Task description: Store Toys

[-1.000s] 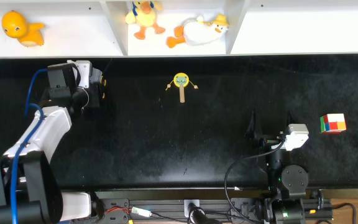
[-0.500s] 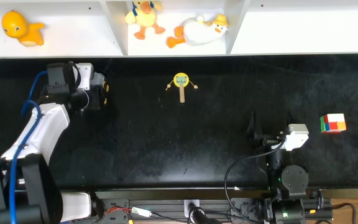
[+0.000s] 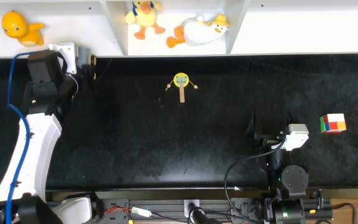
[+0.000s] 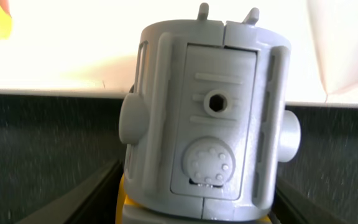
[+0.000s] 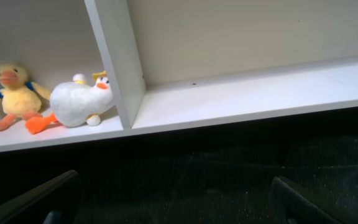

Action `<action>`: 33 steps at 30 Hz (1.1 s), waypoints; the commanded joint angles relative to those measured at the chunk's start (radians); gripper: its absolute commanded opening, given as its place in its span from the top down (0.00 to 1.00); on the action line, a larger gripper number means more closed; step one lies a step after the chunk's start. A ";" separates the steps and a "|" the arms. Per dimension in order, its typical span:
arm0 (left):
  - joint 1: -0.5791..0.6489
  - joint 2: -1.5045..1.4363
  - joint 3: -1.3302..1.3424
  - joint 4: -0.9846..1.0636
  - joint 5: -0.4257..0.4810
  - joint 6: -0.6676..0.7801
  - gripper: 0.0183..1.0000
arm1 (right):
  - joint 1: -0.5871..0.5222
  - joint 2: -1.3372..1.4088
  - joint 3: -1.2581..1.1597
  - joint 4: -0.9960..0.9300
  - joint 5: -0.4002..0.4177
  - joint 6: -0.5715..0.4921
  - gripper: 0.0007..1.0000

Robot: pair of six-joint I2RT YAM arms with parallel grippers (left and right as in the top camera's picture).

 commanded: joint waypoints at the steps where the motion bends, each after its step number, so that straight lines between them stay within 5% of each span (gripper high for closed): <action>1: -0.008 0.015 0.044 0.048 -0.004 -0.040 0.98 | 0.005 -0.010 -0.014 0.004 0.005 0.004 0.00; 33: -0.021 0.368 0.310 0.070 -0.004 -0.033 0.94 | 0.005 -0.010 -0.014 0.004 0.005 0.004 0.00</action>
